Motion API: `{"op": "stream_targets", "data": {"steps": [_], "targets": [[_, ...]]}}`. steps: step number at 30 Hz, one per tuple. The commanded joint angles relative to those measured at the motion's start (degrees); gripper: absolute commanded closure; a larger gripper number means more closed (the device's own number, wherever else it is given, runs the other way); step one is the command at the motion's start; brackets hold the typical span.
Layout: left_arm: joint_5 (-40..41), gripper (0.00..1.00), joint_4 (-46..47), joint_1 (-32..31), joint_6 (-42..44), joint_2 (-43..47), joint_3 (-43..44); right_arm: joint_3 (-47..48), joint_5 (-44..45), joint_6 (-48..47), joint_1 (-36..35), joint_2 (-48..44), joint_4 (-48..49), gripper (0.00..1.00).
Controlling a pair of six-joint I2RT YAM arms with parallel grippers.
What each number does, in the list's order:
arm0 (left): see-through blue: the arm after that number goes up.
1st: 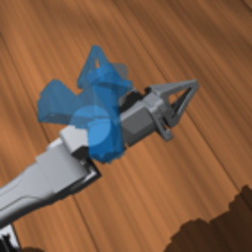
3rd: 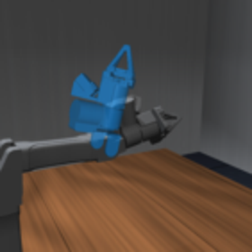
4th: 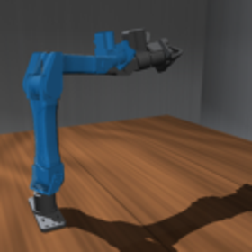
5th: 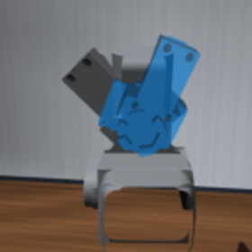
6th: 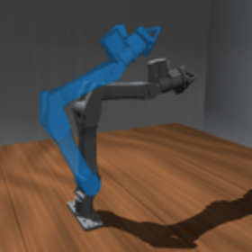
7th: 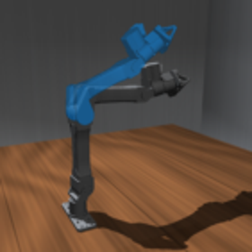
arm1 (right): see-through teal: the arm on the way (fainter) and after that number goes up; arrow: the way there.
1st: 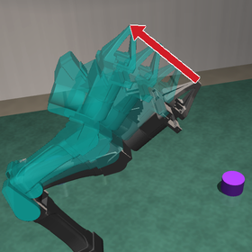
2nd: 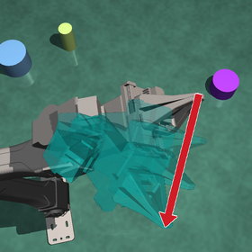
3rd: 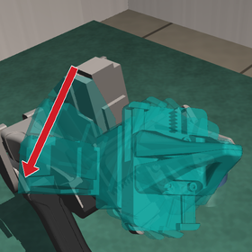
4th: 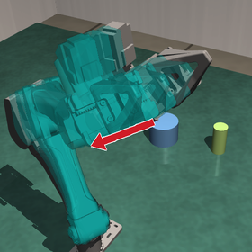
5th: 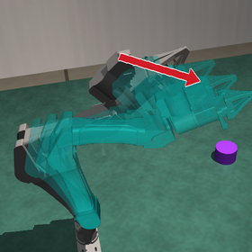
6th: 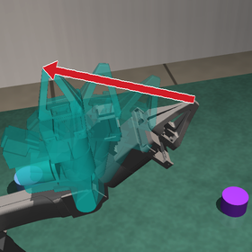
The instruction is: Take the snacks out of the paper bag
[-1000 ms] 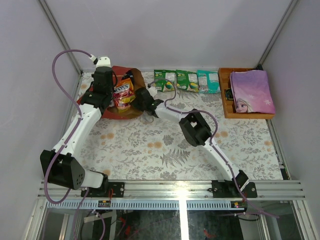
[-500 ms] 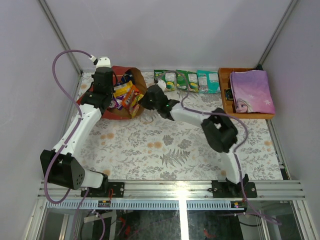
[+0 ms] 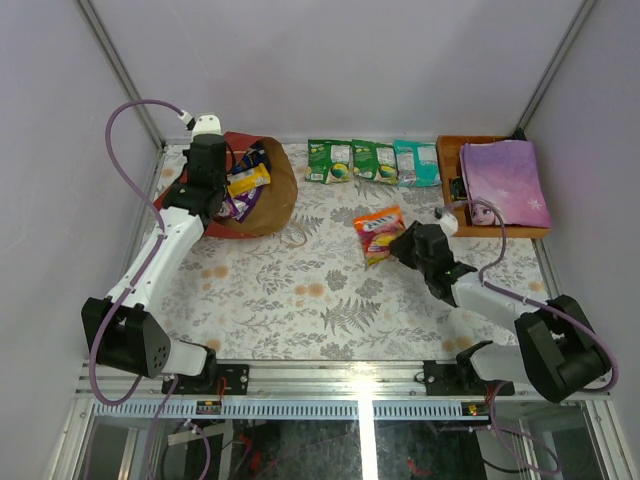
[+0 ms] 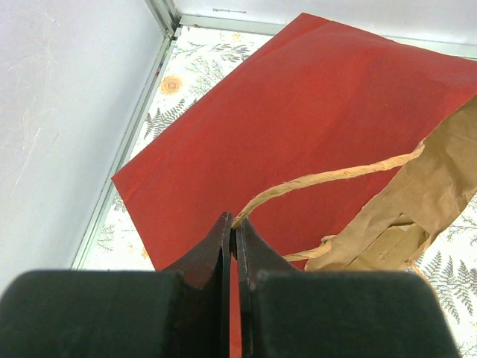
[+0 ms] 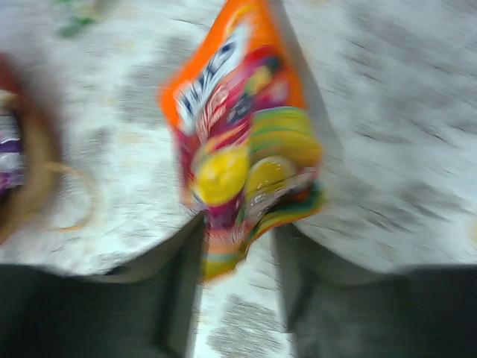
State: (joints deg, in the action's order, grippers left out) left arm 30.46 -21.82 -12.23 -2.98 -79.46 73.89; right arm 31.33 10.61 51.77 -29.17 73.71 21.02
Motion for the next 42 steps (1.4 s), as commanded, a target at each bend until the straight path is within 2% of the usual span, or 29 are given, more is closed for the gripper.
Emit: {"op": "stream_targets", "data": {"steps": [1, 2, 3, 5, 8, 11, 14, 17, 20, 25, 31, 35, 42], "targets": [[0.47, 1.0, 2.24, -0.17, -0.01, 0.55, 0.02, -3.63, 8.86, 1.42, 2.81, -6.15, -12.35, 0.23], [0.59, 1.0, 2.18, -0.22, -0.01, 0.42, 0.19, -3.48, 10.03, 0.97, 2.78, -7.75, -15.04, 0.09], [0.69, 1.0, 2.14, -0.19, 0.0, 0.3, 0.31, -3.17, 10.7, -0.56, 2.74, -9.74, -16.08, 0.03], [0.6, 1.0, 2.14, -0.2, -0.1, -0.01, 0.49, -1.85, 12.84, -3.37, 2.67, -13.44, -16.75, 0.0], [0.22, 1.0, 1.9, -0.25, -0.18, -0.61, 0.91, 4.04, 17.59, -10.36, 2.65, -15.55, -18.07, 0.0], [0.48, 1.0, 1.78, -0.23, -0.03, -0.73, 0.98, 10.44, 21.93, -16.56, 2.66, -13.07, -18.92, 0.02], [0.53, 1.0, 2.04, -0.26, 0.0, -0.77, 0.82, 15.55, 19.85, -22.92, 2.66, -5.61, -16.42, 0.06], [0.56, 1.0, 2.05, -0.29, 0.16, -1.11, 0.77, 22.7, 15.66, -24.27, 2.69, 5.81, -21.24, 0.06], [0.77, 1.0, 2.2, -0.24, 0.44, -1.23, 0.49, 21.48, 13.22, -23.69, 2.47, 16.47, -17.06, 0.06], [1.26, 1.0, 2.52, -0.23, 0.78, -1.42, 0.22, 15.89, 10.38, -19.98, 0.36, 25.95, -13.28, 0.06], [0.99, 1.0, 2.59, -0.18, 0.68, -2.11, 0.22, 15.24, 9.65, -19.7, -1.0, 29.45, -14.38, 0.05], [0.88, 1.0, 2.39, -0.24, 0.55, -1.92, 0.37, 19.25, 11.73, -23.0, -0.86, 31.61, -16.62, 0.02], [0.36, 1.0, 2.4, -0.29, 0.56, -2.03, 0.4, 27.61, 8.62, -27.81, 6.14, 34.89, -21.0, 0.01]]}}
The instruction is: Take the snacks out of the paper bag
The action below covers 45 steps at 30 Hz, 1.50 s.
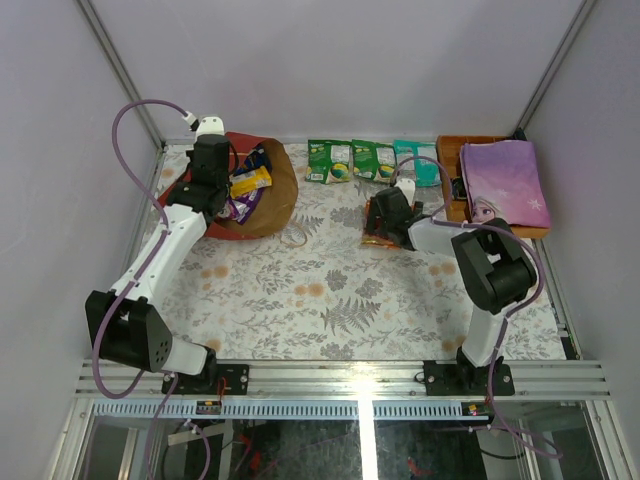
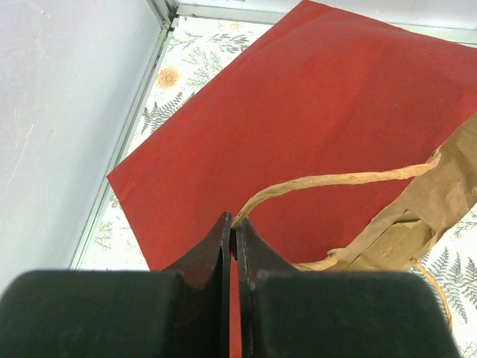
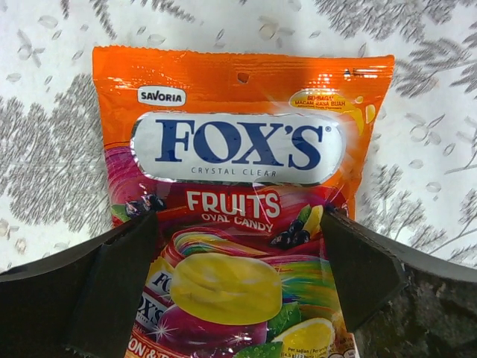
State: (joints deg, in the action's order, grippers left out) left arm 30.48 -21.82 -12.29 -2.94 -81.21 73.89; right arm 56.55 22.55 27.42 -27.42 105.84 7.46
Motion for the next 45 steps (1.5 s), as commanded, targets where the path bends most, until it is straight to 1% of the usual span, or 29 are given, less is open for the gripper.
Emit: {"op": "stream_targets", "data": {"steps": [1, 3, 6, 9, 12, 14, 20, 22, 27, 31, 34, 37, 41, 45], "targets": [[0.25, 1.0, 2.47, -0.19, 0.56, -0.49, 0.57, 3.4, -3.8, -4.29, 5.51, 2.75, -7.65, 0.02], [0.12, 1.0, 2.41, -0.16, 0.69, -1.06, 0.98, 5.12, -4.3, -6.26, 7.37, 3.06, -8.69, 0.01], [-0.02, 1.0, 2.39, -0.19, 0.88, -2.02, 1.57, 9.25, -4.32, -9.86, 8.92, 4.79, -12.79, 0.01], [0.52, 1.0, 2.4, -0.14, 1.42, -2.83, 1.91, 13.54, -11.42, -11.95, 11.44, 7.53, -17.49, 0.0], [1.37, 1.0, 2.19, -0.23, 1.6, -3.54, 2.32, 17.3, -13.28, -14.05, 12.77, 9.71, -22.58, 0.0], [1.54, 1.0, 1.66, -0.2, 1.5, -4.08, 2.8, 19.31, -10.39, -15.86, 12.98, 10.32, -25.88, 0.0], [1.03, 1.0, 1.43, -0.2, 1.17, -3.25, 2.45, 25.57, -4.4, -22.85, 13.71, 11.8, -31.35, 0.01], [0.63, 1.0, 1.59, -0.21, 1.05, -2.41, 2.24, 26.37, -1.92, -24.38, 14.3, 12.16, -32.37, 0.0], [-0.87, 1.0, 2.22, -0.43, 0.93, -1.12, 1.76, 23.01, -2.66, -25.54, 16.19, 9.78, -28.97, 0.01], [-0.5, 1.0, 2.14, -0.54, 1.01, -1.33, 1.83, 23.96, -3.83, -27.44, 16.54, 7.71, -28.29, 0.01], [-0.27, 1.0, 1.97, -0.63, 1.07, -1.43, 2.08, 22.55, -6.89, -26.36, 16.49, 2.34, -26.51, 0.0], [-0.11, 1.0, 1.96, -0.74, 0.94, -1.33, 1.98, 19.54, -10.01, -21.37, 16.49, -4.93, -24.32, 0.0], [0.12, 1.0, 1.96, -0.81, 0.98, -1.32, 1.79, 13.93, -14.76, -14.75, 16.48, -11.99, -21.35, 0.08], [-0.21, 1.0, 1.96, -0.98, 0.9, -1.13, 1.68, 9.16, -13.71, -11.84, 16.44, -12.49, -20.18, 0.16]]}}
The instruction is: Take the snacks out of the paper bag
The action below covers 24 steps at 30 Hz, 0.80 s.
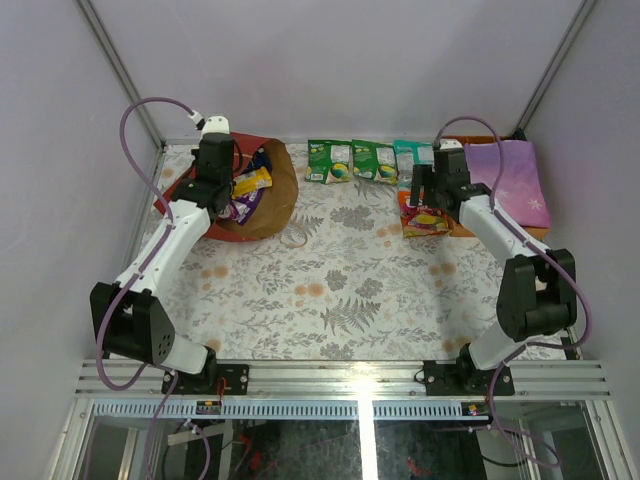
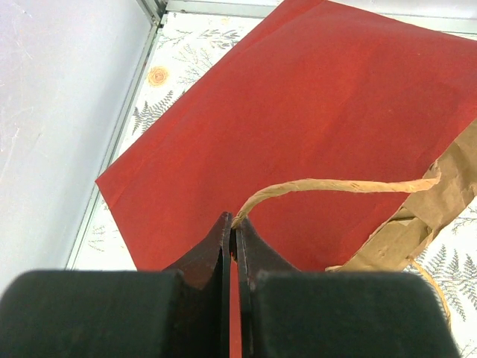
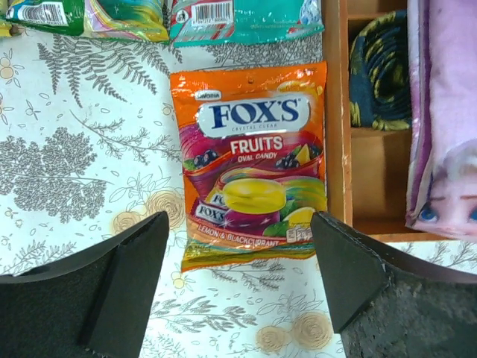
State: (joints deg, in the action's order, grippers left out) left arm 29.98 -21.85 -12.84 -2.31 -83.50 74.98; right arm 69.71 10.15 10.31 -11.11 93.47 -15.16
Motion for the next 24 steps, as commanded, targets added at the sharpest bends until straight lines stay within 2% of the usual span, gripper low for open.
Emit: {"op": "stream_targets", "data": {"steps": [1, 6, 12, 16, 19, 22, 24], "targets": [[0.19, 1.0, 1.98, -0.46, 0.32, 1.24, 0.6, -4.46, -1.02, 5.87, 0.18, 0.66, 1.99, 0.16], [0.05, 1.0, 1.91, -0.63, 0.25, 1.34, 0.82, -6.98, -0.29, 8.57, 0.16, 4.7, 1.2, 0.17], [-1.84, 1.0, 0.82, -1.92, 0.08, 1.22, 3.08, -5.84, -2.31, 10.05, -0.71, -3.36, 5.89, 0.13], [-0.15, 1.0, -1.38, -2.85, -0.01, 1.48, 5.87, -3.46, -1.89, 11.48, -7.85, -7.34, 12.35, 0.07], [0.65, 1.0, -3.66, -4.39, -0.7, 1.49, 8.14, -2.66, -9.28, 16.25, -14.19, -5.41, 22.51, 0.06], [2.48, 1.0, -6.68, -6.51, -1.48, 1.04, 11.34, -2.82, -20.78, 29.91, -18.81, 1.74, 39.12, 0.07], [3.41, 1.0, -8.83, -8.07, -2.31, 0.52, 13.09, -1.51, -25.27, 39.9, -21.13, 8.8, 51.7, 0.08]]}}
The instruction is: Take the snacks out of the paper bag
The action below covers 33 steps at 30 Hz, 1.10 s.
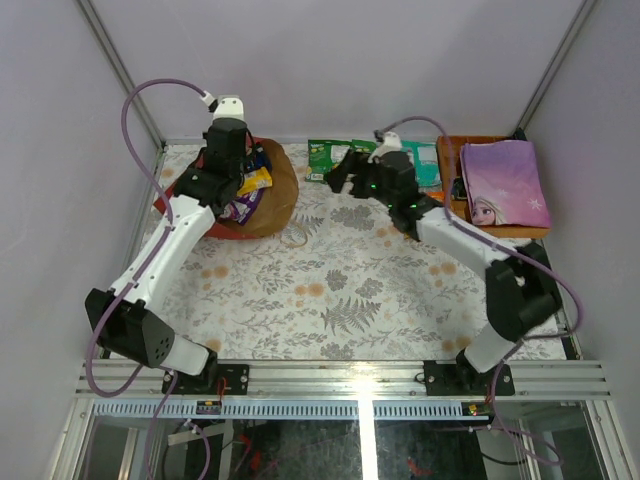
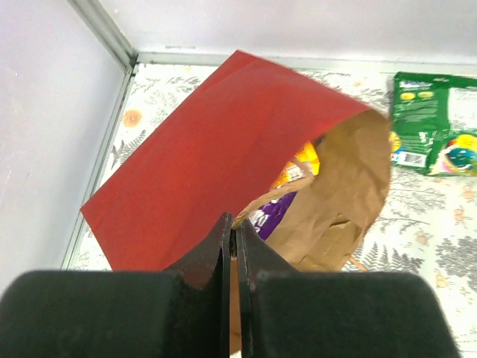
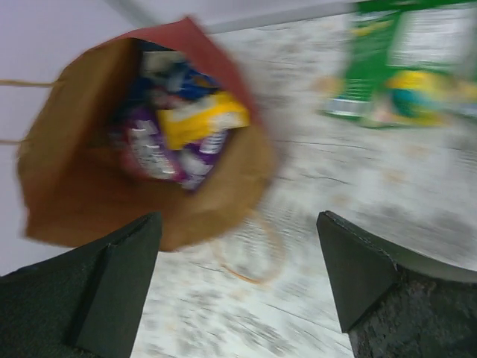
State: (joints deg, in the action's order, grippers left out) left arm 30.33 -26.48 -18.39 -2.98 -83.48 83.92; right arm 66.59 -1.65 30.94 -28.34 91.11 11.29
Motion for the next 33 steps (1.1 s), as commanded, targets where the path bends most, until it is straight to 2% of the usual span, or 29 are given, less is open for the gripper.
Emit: {"op": "stream_targets", "data": {"steps": [1, 6, 12, 15, 20, 23, 28, 33], "targets": [[3.18, 1.0, -5.02, -3.5, -2.23, 0.34, 4.64, 2.41, -14.03, 23.59, -5.29, 14.49, 30.91, 0.09], [7.1, 1.0, -10.45, -11.9, -5.31, -0.61, 6.52, 5.8, -8.78, 36.43, -9.69, 27.54, 49.08, 0.13], [9.45, 1.0, -17.01, -14.61, -10.21, 3.41, 3.88, 7.78, -4.6, 45.71, -13.12, 34.74, 57.67, 0.15], [11.45, 1.0, -20.21, -14.59, -11.71, 7.21, 0.23, 6.85, -0.92, 48.45, -13.92, 35.75, 56.69, 0.16], [4.3, 1.0, -23.25, -14.62, -14.59, 16.2, -7.36, 2.1, 7.22, 47.9, -13.93, 33.75, 53.35, 0.21], [3.32, 1.0, -23.73, -14.57, -15.83, 20.61, -10.94, 2.38, 8.72, 47.71, -13.92, 33.82, 49.04, 0.22], [2.35, 1.0, -25.12, -14.57, -15.91, 21.15, -12.0, 3.11, 9.33, 48.53, -14.02, 33.87, 40.09, 0.22], [1.06, 1.0, -21.94, -14.53, -14.67, 19.2, -12.27, 0.71, 11.0, 48.89, -15.02, 30.12, 32.19, 0.19]]}}
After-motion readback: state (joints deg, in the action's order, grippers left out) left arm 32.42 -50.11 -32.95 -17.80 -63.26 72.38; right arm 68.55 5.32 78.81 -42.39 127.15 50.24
